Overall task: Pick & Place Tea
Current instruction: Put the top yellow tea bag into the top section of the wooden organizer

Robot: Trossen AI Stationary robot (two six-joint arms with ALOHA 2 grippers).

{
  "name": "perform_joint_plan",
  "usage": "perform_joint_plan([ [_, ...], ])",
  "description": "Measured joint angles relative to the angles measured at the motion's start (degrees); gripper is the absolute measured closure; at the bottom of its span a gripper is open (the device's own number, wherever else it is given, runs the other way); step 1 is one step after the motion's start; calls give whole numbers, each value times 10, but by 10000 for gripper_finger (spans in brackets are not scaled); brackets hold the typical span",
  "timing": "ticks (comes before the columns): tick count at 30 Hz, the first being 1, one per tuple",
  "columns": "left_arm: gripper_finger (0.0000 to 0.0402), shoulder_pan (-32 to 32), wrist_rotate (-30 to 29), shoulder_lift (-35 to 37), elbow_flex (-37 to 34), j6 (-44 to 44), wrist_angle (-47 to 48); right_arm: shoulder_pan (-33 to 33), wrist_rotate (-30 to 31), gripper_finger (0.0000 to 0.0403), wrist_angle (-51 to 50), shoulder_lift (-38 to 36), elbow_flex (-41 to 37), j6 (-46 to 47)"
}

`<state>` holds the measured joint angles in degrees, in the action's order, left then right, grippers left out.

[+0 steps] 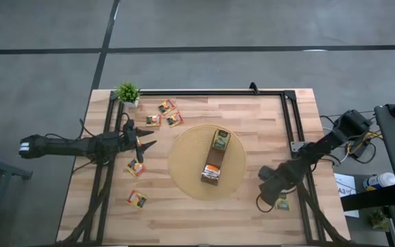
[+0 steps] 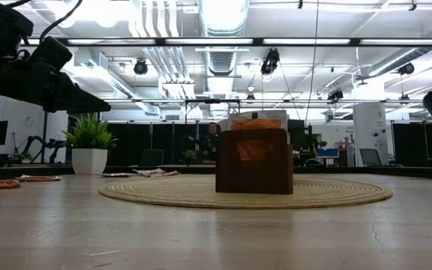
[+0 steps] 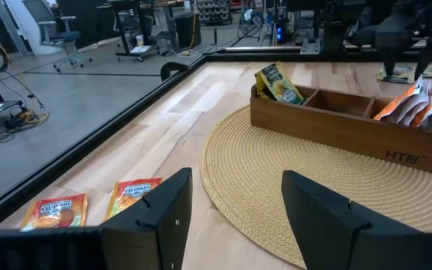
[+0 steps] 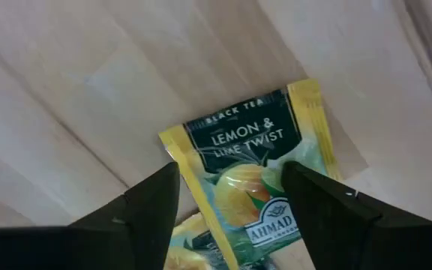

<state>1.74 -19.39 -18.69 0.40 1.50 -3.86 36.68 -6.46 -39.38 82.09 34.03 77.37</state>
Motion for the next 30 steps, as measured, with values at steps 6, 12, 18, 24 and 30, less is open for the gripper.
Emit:
perform_joint_plan([
  [6, 199, 0, 0, 0, 0, 0, 0, 0, 8, 212, -12, 1, -2, 31],
  [12, 199, 0, 0, 0, 0, 0, -1, -6, 58, 333, -33, 7, 19, 45],
  [18, 199, 0, 0, 0, 0, 0, -1, -11, 195, 390, -15, 10, 42, 80],
  [24, 199, 0, 0, 1, 0, 0, -1, -16, 409, 394, 83, 9, 63, 75],
  [30, 199, 0, 0, 1, 0, 0, -1, -35, 626, 394, 236, 16, 63, 35],
])
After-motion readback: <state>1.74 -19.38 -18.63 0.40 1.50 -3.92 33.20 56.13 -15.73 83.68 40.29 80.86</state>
